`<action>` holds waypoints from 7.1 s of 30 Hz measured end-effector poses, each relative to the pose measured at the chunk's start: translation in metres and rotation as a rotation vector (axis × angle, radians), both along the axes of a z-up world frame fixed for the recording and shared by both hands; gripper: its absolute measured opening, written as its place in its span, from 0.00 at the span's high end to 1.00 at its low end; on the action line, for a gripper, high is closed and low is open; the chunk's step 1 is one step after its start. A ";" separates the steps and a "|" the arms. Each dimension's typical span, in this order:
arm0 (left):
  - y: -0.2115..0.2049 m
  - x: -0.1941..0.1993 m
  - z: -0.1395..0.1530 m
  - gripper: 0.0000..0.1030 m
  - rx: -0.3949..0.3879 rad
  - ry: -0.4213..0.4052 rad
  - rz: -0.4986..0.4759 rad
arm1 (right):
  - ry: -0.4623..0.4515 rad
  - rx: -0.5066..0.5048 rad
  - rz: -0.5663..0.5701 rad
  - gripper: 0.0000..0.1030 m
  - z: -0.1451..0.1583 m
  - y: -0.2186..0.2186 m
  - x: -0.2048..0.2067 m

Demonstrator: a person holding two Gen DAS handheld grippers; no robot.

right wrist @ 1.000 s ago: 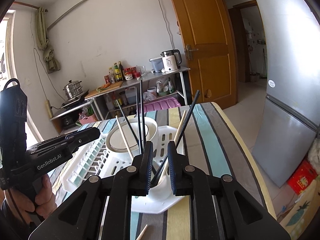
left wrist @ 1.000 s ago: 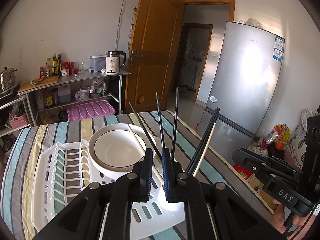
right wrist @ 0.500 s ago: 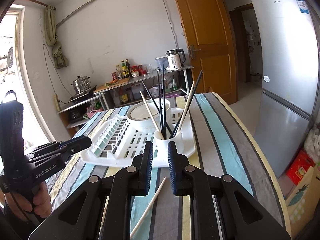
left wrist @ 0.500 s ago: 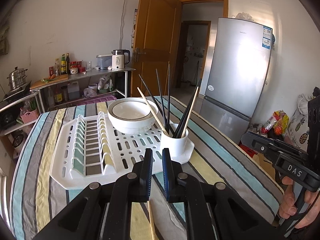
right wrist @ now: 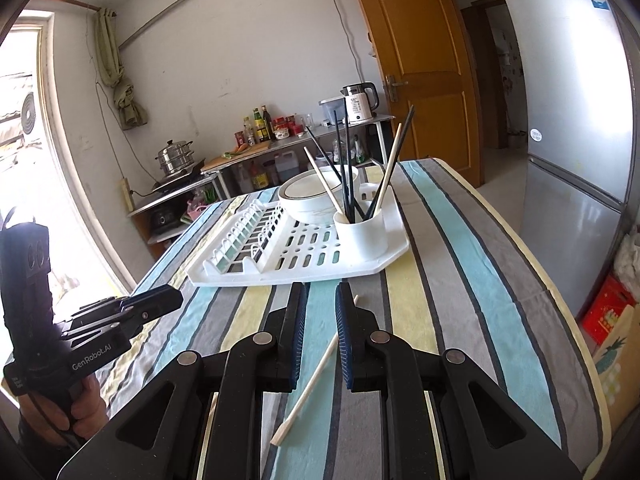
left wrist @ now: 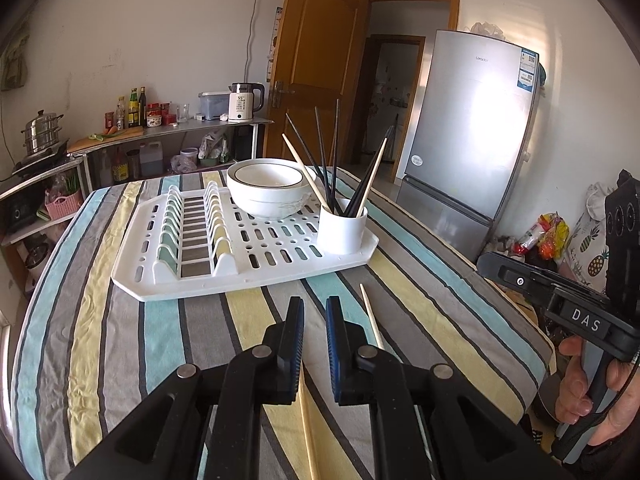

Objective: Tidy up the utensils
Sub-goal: 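Pull both tools back from the cup toward the table, then close the left tool on a wooden chopstick while the right tool grasps another, then lift both held wooden chopsticks upright and carry them over the white cup, then lower the wooden chopsticks into the white cup and open both tools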

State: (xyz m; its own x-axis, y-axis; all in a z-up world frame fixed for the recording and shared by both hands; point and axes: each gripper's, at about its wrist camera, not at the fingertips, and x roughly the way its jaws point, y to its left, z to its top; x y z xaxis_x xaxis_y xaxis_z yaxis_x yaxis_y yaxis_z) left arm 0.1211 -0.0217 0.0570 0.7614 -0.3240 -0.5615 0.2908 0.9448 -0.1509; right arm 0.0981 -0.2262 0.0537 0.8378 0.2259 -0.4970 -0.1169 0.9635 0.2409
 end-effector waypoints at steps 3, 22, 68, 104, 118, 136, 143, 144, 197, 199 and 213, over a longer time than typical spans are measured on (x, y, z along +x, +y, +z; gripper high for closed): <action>0.001 -0.006 -0.004 0.89 -0.001 0.010 -0.003 | 0.007 0.007 -0.003 0.85 -0.003 -0.001 -0.003; -0.006 0.022 -0.040 0.80 0.050 0.114 -0.011 | 0.100 -0.008 0.002 0.80 -0.033 0.005 0.019; -0.011 0.088 -0.095 0.87 0.214 0.265 0.137 | 0.367 -0.234 0.023 0.90 -0.096 0.042 0.131; 0.000 0.062 -0.008 0.95 0.034 0.087 0.061 | 0.085 -0.054 0.086 0.95 -0.010 0.019 0.076; 0.004 0.047 0.010 0.95 -0.037 0.054 0.018 | 0.037 -0.028 0.100 0.95 0.001 0.016 0.062; 0.000 0.043 0.047 0.95 -0.028 -0.024 -0.006 | -0.049 -0.031 0.088 0.95 0.030 0.011 0.048; -0.007 0.051 0.058 0.95 -0.008 -0.039 -0.019 | -0.067 -0.043 0.078 0.95 0.038 0.005 0.051; -0.009 0.052 0.060 0.95 -0.003 -0.043 -0.022 | -0.072 -0.046 0.076 0.95 0.039 0.004 0.051; -0.068 0.245 0.059 0.95 0.006 -0.038 -0.085 | -0.103 -0.040 -0.013 0.95 0.044 -0.041 0.191; -0.066 0.248 0.052 0.95 0.005 -0.024 -0.082 | -0.091 -0.037 -0.014 0.95 0.039 -0.042 0.192; -0.067 0.253 0.040 0.95 0.015 -0.001 -0.069 | -0.047 -0.027 -0.028 0.95 0.032 -0.049 0.197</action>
State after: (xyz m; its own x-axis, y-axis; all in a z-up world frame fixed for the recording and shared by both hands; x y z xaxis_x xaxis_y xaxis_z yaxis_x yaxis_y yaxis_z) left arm 0.3737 -0.0890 0.0968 0.7384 -0.3671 -0.5656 0.3551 0.9248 -0.1366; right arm 0.2952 -0.2750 0.0853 0.8660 0.1893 -0.4628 -0.1004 0.9725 0.2100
